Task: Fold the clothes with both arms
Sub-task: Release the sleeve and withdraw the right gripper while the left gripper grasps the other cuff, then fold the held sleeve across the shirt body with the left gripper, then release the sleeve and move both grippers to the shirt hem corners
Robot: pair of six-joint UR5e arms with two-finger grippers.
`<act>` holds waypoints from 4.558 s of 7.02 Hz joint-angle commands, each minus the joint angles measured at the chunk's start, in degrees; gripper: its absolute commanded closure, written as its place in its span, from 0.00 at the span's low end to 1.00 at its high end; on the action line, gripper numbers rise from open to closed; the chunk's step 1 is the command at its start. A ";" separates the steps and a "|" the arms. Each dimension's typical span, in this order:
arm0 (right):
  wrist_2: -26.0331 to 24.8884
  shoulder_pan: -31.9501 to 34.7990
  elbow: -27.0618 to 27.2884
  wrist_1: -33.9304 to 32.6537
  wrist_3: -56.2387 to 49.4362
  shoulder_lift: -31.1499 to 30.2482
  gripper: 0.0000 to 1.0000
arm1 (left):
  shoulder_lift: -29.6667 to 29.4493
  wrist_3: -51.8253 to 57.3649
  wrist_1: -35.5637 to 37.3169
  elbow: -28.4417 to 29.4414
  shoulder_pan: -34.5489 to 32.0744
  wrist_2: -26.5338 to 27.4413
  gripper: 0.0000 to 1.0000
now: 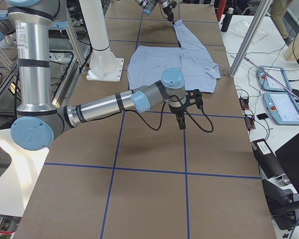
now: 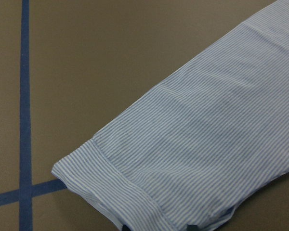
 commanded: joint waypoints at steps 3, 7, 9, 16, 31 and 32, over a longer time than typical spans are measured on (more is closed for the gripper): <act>0.00 0.00 -0.06 0.00 0.18 -0.06 0.00 | -2.13 -0.15 9.88 -10.83 -1.06 -8.69 1.00; 0.00 -0.09 -0.24 -0.09 0.70 -0.06 0.00 | -14.74 -6.16 45.38 -30.90 -0.20 -8.16 1.00; -0.09 -0.09 -0.24 -0.09 0.79 -0.06 0.00 | -28.35 -16.44 57.77 -30.82 7.60 -6.16 1.00; -0.09 -0.09 -0.67 -0.09 0.79 0.02 0.00 | -57.25 -35.75 63.73 -7.90 23.62 8.52 1.00; -42.64 -54.06 25.51 2.55 70.17 -5.60 0.00 | -7.91 -19.71 60.59 -52.43 29.50 12.30 0.00; -48.11 -59.88 25.86 2.55 73.88 -5.95 0.00 | -2.98 -23.75 55.51 -52.27 33.17 15.54 0.00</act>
